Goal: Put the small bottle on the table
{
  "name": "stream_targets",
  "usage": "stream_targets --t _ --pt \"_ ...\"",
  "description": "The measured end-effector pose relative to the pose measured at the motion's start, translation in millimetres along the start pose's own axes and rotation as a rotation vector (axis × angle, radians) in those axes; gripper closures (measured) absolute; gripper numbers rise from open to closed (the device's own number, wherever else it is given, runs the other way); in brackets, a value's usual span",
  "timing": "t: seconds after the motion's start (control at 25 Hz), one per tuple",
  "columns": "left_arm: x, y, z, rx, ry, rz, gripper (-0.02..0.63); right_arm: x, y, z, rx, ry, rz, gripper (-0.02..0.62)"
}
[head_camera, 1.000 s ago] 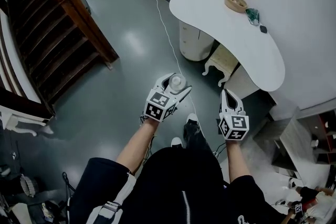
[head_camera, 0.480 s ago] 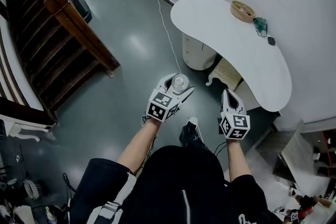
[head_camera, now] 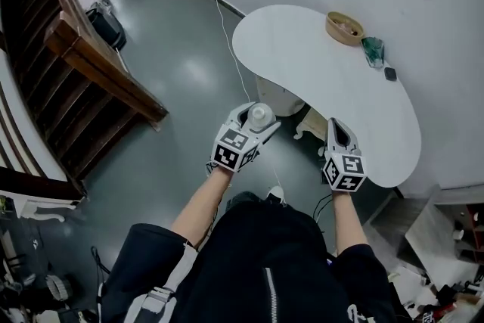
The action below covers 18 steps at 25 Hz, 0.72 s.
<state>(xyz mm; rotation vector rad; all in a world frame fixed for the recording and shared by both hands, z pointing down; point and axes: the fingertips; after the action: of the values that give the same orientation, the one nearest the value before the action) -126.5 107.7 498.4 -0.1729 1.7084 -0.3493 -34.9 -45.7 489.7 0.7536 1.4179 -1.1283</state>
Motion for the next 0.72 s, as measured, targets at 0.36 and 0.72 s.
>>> stream_targets --t 0.36,0.72 --pt "31 -69 -30 -0.078 -0.020 -0.002 0.264 11 -34 50 -0.084 -0.003 0.001 0.593" --pt "58 -165 -62 -0.227 -0.060 -0.046 0.264 15 -83 103 -0.219 0.001 -0.022 0.593"
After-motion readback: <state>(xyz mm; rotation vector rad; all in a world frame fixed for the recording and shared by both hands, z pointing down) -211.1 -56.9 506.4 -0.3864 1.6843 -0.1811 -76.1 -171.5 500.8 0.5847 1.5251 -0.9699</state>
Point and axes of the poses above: the fingertips, and each gripper's own axes: y backward along the fingers, z to its right, x out of its top, and after that the axes turned 13 degrees about -x, right-handed
